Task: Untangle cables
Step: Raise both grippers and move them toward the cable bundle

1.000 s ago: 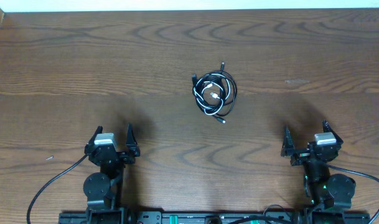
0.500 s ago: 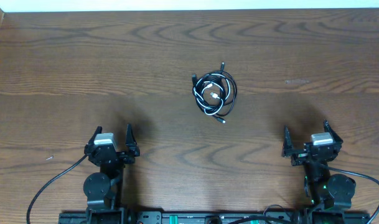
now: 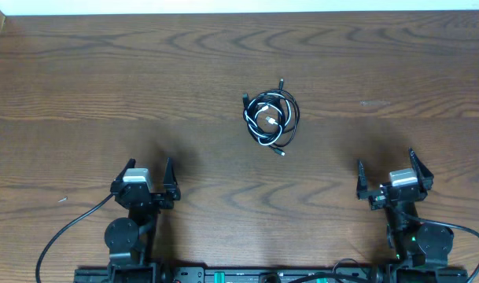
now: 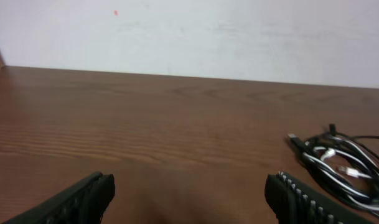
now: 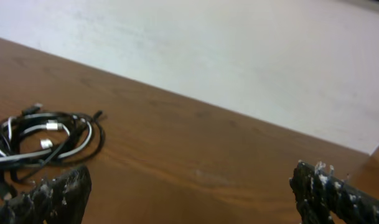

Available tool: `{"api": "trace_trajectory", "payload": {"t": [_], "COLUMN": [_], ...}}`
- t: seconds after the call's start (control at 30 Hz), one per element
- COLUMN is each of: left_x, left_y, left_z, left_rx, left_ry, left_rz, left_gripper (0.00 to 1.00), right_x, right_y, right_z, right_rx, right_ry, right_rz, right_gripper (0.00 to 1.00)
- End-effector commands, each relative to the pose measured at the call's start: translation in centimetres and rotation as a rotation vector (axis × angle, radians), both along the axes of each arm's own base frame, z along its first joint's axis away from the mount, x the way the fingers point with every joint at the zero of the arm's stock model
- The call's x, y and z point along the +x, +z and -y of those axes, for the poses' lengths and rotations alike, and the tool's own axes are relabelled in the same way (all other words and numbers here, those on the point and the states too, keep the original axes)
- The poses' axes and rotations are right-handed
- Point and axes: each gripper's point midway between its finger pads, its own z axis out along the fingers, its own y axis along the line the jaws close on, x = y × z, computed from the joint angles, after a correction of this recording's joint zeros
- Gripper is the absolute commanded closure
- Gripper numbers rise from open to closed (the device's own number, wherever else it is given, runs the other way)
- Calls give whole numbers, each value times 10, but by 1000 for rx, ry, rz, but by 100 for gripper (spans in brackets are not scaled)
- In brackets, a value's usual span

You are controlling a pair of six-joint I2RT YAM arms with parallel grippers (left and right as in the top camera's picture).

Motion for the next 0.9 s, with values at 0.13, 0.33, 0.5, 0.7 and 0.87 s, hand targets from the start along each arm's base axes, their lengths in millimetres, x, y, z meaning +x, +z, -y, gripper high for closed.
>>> {"api": "trace_trajectory", "payload": {"t": [0.13,0.33,0.5,0.7,0.87], "left_x": [2,13,25,40,51], "left_y": [39,58,70,79,85], "left_z": [7,9,18,17,20], "left_rx": [74,74,113,95,141], "left_ry": [-56,-68,-137,-149,-195], "left_rz": [6,-48,-127,-275,-382], "left_gripper": [16,16,16,16,16], "right_x": [-5,-2,4,21,38], "right_y": [34,48,62,76,84], "right_z": [-11,-16,-22,-33,-43], "right_rx": [-16,-28,-39,-40,-35], "right_ry": [61,93,132,205,284], "right_rz": [53,36,6,-70,-159], "right_gripper": [1,1,1,1,1]}}
